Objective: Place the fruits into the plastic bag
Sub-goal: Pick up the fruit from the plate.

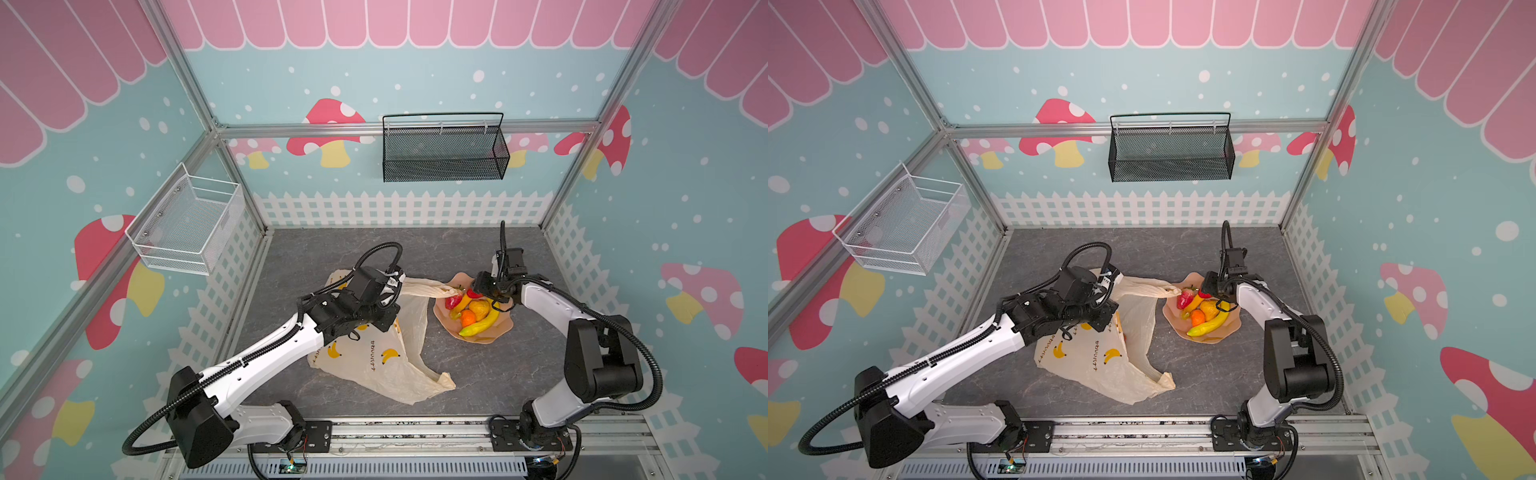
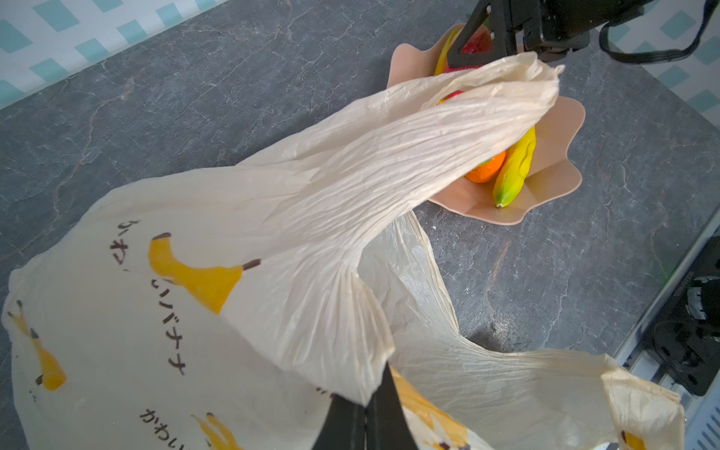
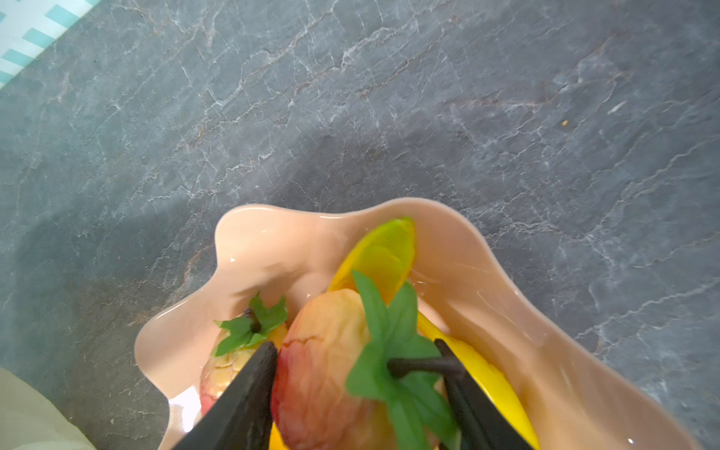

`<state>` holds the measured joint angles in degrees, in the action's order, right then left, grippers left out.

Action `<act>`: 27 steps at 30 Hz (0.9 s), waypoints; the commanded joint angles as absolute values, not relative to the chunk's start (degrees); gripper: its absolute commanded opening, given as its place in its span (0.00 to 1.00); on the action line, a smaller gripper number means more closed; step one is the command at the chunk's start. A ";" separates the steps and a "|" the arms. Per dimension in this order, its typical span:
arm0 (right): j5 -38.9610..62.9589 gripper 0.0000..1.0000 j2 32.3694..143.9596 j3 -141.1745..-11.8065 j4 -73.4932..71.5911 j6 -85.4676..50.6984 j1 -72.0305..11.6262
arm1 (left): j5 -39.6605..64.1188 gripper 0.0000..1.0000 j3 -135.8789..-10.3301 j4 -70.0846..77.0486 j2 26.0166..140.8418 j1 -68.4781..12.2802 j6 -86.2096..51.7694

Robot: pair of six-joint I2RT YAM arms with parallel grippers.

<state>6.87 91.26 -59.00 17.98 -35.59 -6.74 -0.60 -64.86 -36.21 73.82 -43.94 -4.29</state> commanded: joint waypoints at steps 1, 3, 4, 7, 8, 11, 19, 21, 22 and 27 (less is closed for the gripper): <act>6.02 0.45 88.31 -60.24 19.24 -34.99 -6.53 | -0.65 0.00 -65.17 -36.47 73.04 -43.68 -3.91; 6.02 0.45 87.26 -60.63 19.93 -34.81 -6.52 | -0.63 0.00 -65.25 -36.44 73.04 -43.68 -3.95; 6.07 0.44 86.53 -60.80 20.26 -34.60 -6.57 | -0.68 0.00 -65.26 -36.50 73.10 -43.68 -3.95; 7.16 0.44 83.58 -61.17 20.37 -34.21 -6.56 | -0.53 0.00 -65.18 -36.47 73.12 -43.68 -4.04; 7.71 0.44 82.53 -61.26 20.34 -34.01 -6.50 | -0.53 0.00 -65.19 -36.47 73.02 -43.68 -3.97; 11.60 0.44 77.58 -59.92 18.77 -33.70 -6.56 | -0.75 0.00 -65.03 -36.47 72.82 -43.69 -4.18; 17.51 0.42 67.17 -56.26 17.61 -33.04 -6.54 | -0.88 0.00 -64.74 -36.48 72.47 -43.68 -4.19; 18.80 0.42 66.36 -56.08 18.07 -32.94 -6.52 | -0.88 0.00 -64.83 -36.50 72.60 -43.68 -4.22; 19.47 0.42 66.07 -56.03 18.10 -32.81 -6.56 | -0.88 0.00 -64.79 -36.56 72.60 -43.63 -4.25; 25.33 0.42 63.64 -54.63 15.31 -31.45 -6.56 | -0.74 0.00 -64.95 -36.65 72.77 -43.60 -4.30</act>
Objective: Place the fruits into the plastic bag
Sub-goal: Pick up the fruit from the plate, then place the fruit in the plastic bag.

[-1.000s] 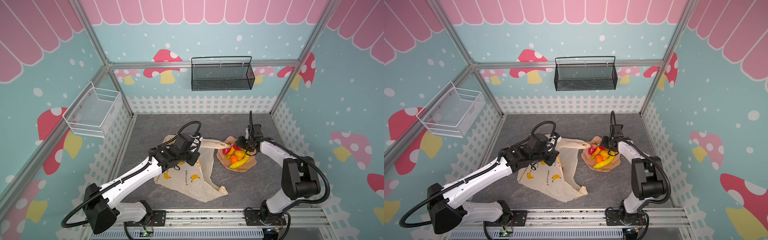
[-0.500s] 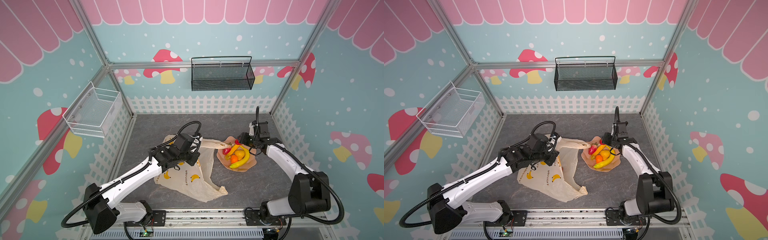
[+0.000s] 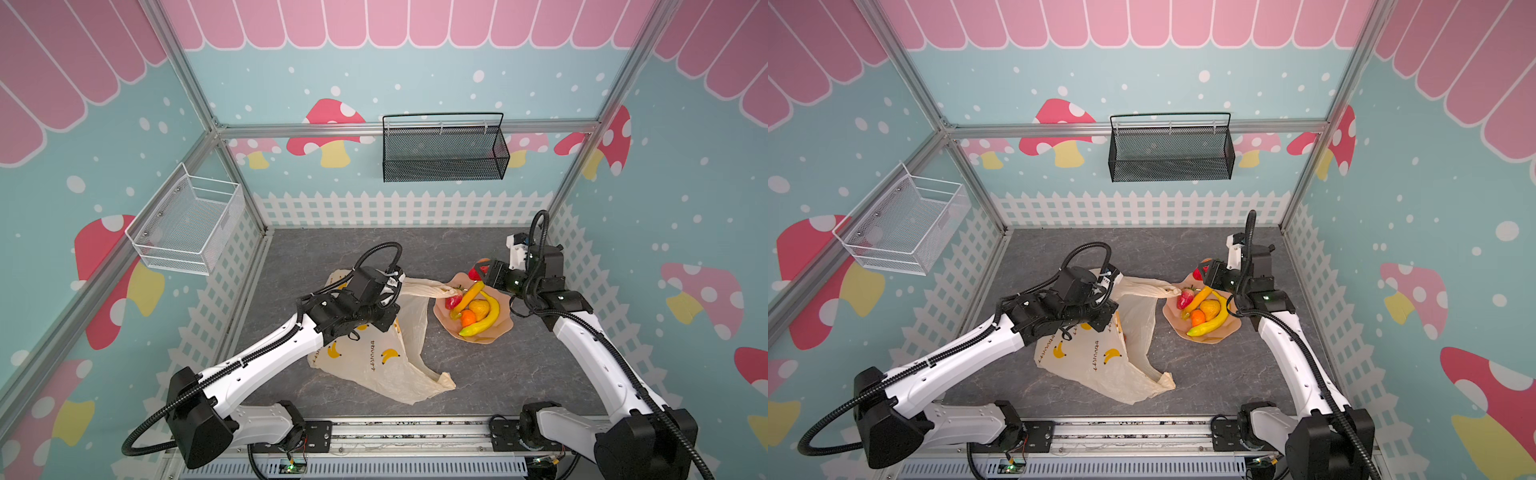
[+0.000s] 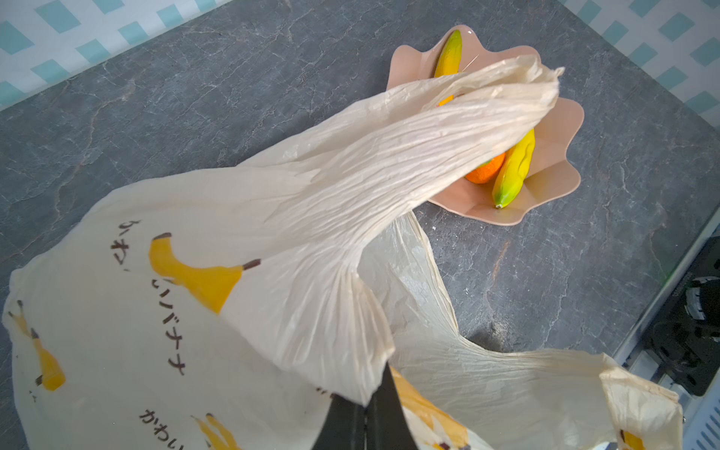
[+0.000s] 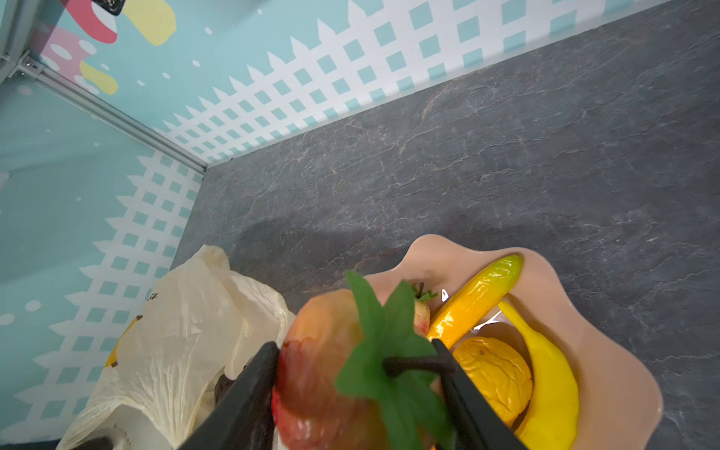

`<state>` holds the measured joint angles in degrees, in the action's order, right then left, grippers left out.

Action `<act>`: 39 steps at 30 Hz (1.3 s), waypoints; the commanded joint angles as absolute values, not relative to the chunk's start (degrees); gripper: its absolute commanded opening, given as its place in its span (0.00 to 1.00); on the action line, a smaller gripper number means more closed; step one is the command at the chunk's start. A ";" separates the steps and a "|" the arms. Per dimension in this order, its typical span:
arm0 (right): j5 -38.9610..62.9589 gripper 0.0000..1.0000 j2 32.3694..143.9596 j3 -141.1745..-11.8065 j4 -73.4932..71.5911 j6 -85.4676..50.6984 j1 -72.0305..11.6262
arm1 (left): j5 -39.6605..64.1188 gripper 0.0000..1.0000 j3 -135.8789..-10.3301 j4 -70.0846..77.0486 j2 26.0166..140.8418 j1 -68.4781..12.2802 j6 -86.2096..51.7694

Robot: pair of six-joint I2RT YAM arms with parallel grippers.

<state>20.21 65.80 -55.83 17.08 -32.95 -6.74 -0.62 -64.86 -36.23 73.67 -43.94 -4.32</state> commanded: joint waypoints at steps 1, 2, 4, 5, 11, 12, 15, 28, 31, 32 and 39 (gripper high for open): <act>27.92 0.42 62.62 -53.61 13.55 -31.29 -6.65 | -0.88 0.00 -64.96 -36.61 72.81 -43.59 -4.28; 30.38 0.42 61.39 -52.25 11.36 -31.52 -6.80 | -0.88 0.00 -65.06 -36.60 72.95 -43.66 -4.36; 33.66 0.41 58.91 -49.72 7.84 -32.53 -7.68 | -0.89 0.00 -65.22 -36.64 73.05 -43.59 -4.39; 34.39 0.42 57.90 -48.77 7.04 -32.74 -8.39 | -0.88 0.00 -65.22 -36.65 73.07 -43.61 -4.45; 37.33 0.40 52.53 -46.26 5.59 -31.76 -14.65 | -0.77 0.00 -65.63 -36.65 73.59 -43.51 -4.58; 37.53 0.40 51.83 -45.83 5.23 -31.85 -16.05 | -0.66 0.00 -65.65 -36.66 73.71 -43.51 -4.68; 36.80 0.40 51.25 -45.09 5.41 -31.65 -20.04 | -0.62 0.00 -65.97 -36.64 74.23 -43.51 -4.78; 28.92 0.37 54.59 -39.09 7.57 -27.72 -32.62 | 0.19 0.00 -66.49 -36.70 74.89 -43.09 -5.06; 25.39 0.37 56.54 -38.26 7.58 -26.73 -35.58 | 1.02 0.00 -66.71 -36.81 75.06 -42.98 -5.10; 24.38 0.37 57.69 -38.28 7.94 -26.26 -36.10 | 1.14 0.00 -66.80 -36.78 75.01 -42.98 -5.17; 20.95 0.35 64.00 -37.66 5.24 -24.98 -39.26 | 2.88 0.00 -67.14 -36.64 75.15 -43.01 -5.22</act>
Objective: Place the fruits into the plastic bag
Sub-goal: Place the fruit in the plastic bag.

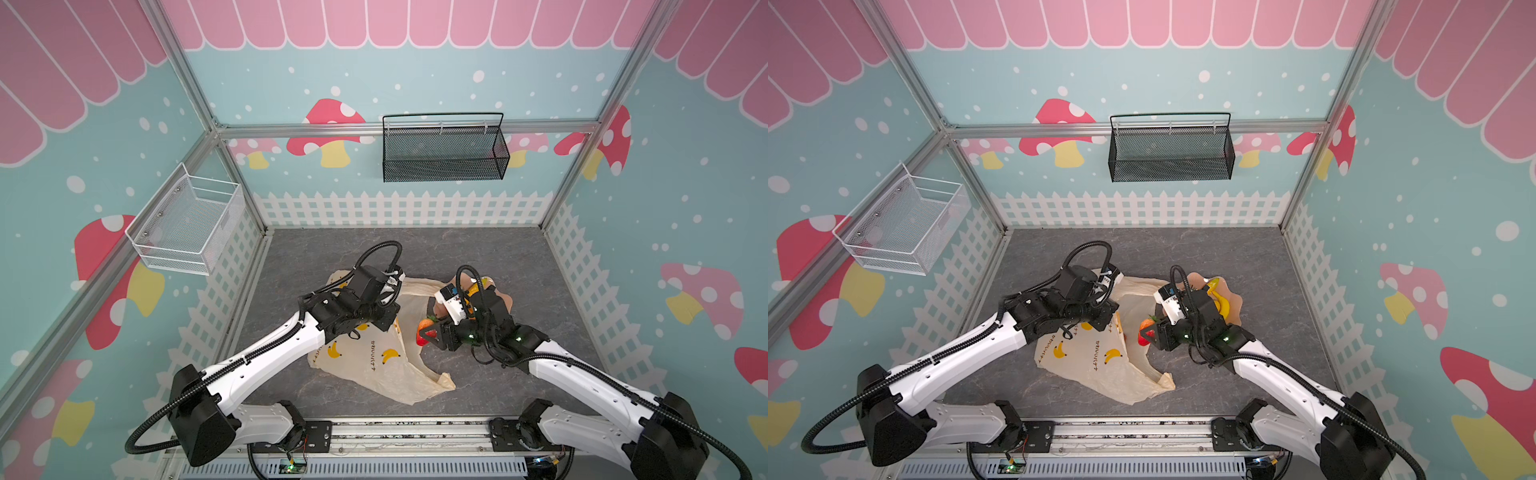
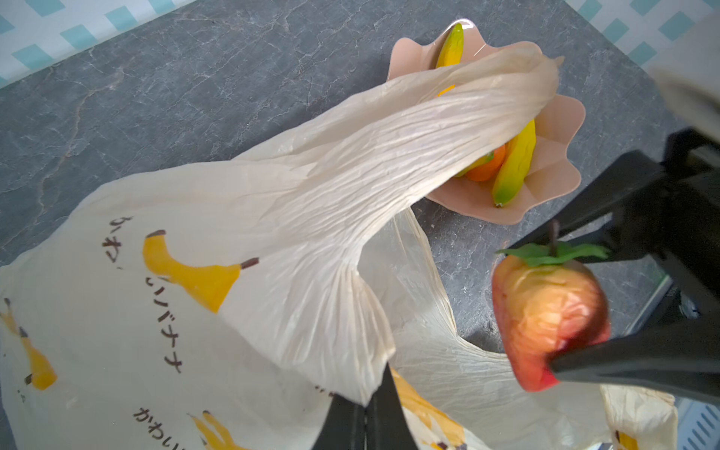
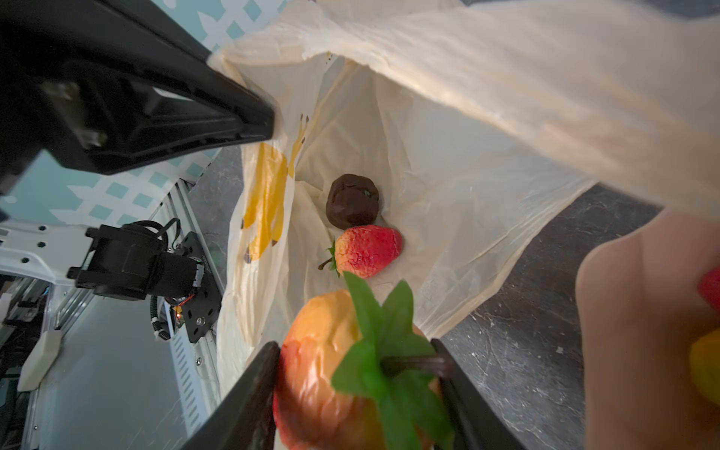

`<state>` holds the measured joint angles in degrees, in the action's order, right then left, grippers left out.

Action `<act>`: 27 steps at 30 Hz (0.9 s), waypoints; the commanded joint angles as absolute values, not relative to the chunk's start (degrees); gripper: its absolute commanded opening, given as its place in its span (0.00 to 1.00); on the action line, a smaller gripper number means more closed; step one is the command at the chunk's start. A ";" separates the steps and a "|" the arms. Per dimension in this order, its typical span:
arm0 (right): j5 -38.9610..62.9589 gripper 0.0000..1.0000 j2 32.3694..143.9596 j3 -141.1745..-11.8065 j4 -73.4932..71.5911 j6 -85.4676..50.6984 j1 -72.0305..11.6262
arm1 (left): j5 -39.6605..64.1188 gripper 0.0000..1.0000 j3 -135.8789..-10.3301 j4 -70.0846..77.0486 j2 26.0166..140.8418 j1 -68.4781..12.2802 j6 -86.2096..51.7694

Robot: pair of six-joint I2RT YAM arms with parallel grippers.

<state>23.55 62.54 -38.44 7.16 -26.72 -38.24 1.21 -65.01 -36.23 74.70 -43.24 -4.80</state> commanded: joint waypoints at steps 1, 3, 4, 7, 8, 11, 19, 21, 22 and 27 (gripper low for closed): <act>20.68 0.35 64.89 -37.72 4.95 -24.96 -39.54 | 2.98 0.00 -67.29 -36.60 75.19 -42.94 -5.22; 20.13 0.35 66.33 -37.94 4.28 -24.79 -40.11 | 3.21 0.00 -67.50 -36.65 75.28 -42.95 -5.20; 19.69 0.35 67.01 -37.98 3.82 -24.87 -40.41 | 3.30 0.00 -67.65 -36.69 75.27 -42.90 -5.22; 18.58 0.33 69.32 -38.06 3.10 -24.85 -41.20 | 3.60 0.00 -67.87 -36.65 75.55 -42.90 -5.19; 18.19 0.33 69.93 -38.06 2.92 -24.80 -41.43 | 3.71 0.00 -67.93 -36.65 75.60 -42.91 -5.24; 18.17 0.33 71.80 -38.37 1.92 -24.70 -42.14 | 4.21 0.00 -68.10 -36.54 75.80 -42.89 -5.27; 18.97 0.32 77.81 -39.90 -1.13 -24.17 -44.68 | 4.22 0.00 -68.52 -36.56 76.55 -42.89 -5.32; 19.07 0.32 79.38 -40.51 -1.96 -24.15 -45.25 | 4.16 0.00 -68.65 -36.47 76.56 -42.95 -5.27; 19.15 0.32 80.38 -40.92 -2.29 -24.17 -45.56 | 4.28 0.00 -68.64 -36.47 76.56 -42.85 -5.35; 20.69 0.32 84.54 -42.65 -5.88 -24.87 -45.96 | 4.91 0.00 -68.64 -36.22 76.81 -42.86 -5.63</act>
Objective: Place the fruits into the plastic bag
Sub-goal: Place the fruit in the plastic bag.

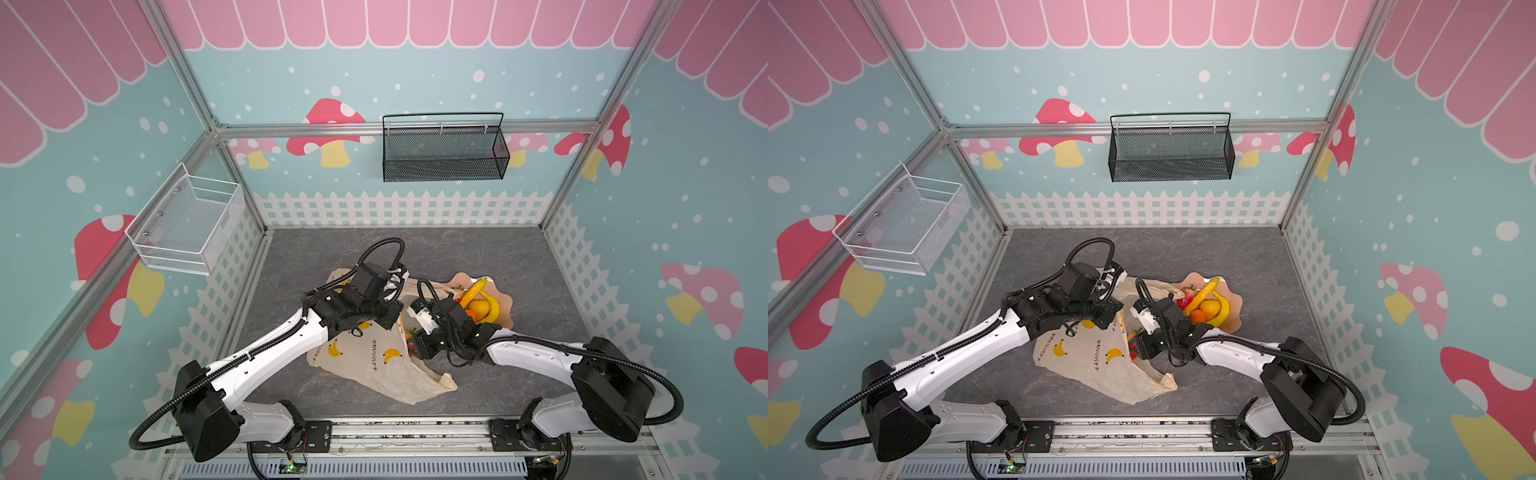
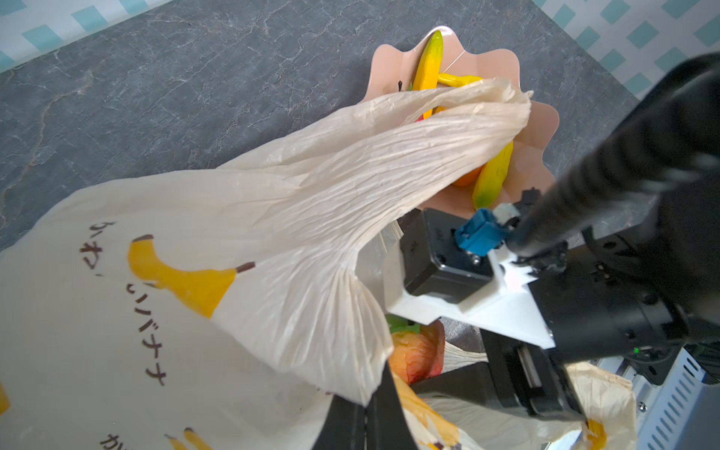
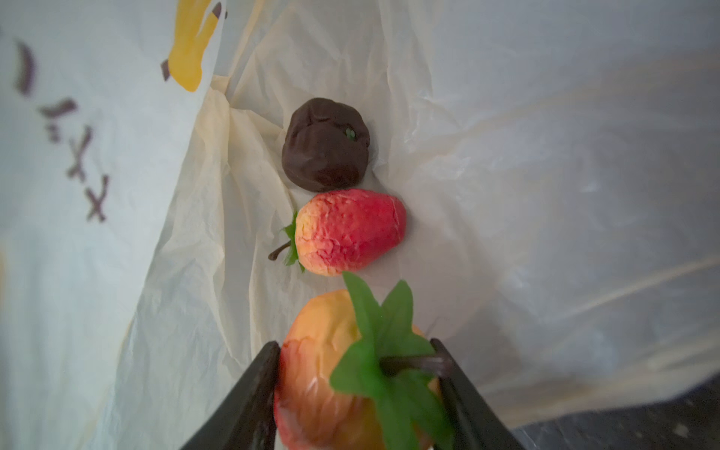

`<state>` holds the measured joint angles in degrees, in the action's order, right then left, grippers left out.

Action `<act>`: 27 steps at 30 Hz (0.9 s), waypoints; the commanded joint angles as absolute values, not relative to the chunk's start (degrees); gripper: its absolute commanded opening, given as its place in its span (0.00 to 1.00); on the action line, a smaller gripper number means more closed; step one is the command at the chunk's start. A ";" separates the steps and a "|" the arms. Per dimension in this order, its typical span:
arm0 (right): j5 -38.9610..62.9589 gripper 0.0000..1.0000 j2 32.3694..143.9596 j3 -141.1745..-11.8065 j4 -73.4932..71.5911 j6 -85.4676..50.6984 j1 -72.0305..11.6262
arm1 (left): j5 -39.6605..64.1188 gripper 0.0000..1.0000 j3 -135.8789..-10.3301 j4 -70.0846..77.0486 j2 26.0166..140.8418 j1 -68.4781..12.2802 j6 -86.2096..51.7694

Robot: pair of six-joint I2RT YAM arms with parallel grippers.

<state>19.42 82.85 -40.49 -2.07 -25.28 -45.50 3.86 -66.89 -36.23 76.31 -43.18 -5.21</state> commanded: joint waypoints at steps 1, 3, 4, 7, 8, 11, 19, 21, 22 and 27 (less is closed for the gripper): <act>21.14 0.32 85.55 -43.39 -6.35 -24.87 -46.05 | 5.01 0.00 -68.57 -36.13 76.77 -42.83 -5.70; 22.24 0.32 87.63 -45.00 -6.82 -24.54 -46.18 | 5.07 0.00 -68.48 -35.93 76.74 -42.87 -5.84; 22.73 0.32 88.60 -45.77 -7.13 -24.37 -46.23 | 4.90 0.00 -68.34 -35.85 76.74 -42.85 -5.84; 24.25 0.35 91.13 -46.71 -9.03 -24.59 -46.31 | 4.74 0.00 -68.20 -35.68 76.92 -42.86 -5.83; 24.86 0.35 91.63 -46.93 -9.52 -24.74 -46.32 | 4.66 0.00 -68.23 -35.68 76.92 -42.80 -5.85; 26.42 0.39 93.22 -47.55 -10.37 -25.26 -46.32 | 4.12 0.00 -68.15 -35.69 76.88 -42.63 -5.62; 29.51 0.71 94.38 -47.33 -12.52 -26.28 -46.32 | 3.86 0.00 -67.95 -35.73 76.66 -42.10 -5.62; 29.62 0.79 93.84 -47.12 -12.85 -26.20 -46.27 | 3.72 0.00 -67.88 -35.69 76.69 -42.10 -5.45; 29.66 0.82 93.70 -47.12 -12.83 -26.11 -46.33 | 3.74 0.00 -67.85 -35.60 76.67 -42.09 -5.43; 30.48 0.87 92.47 -47.09 -12.82 -25.75 -46.32 | 3.60 0.00 -67.85 -35.71 76.62 -41.84 -5.37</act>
<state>28.86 93.56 -46.28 -11.46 -26.41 -45.87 4.10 -66.89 -36.14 76.47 -42.35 -5.78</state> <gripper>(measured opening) 0.867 0.049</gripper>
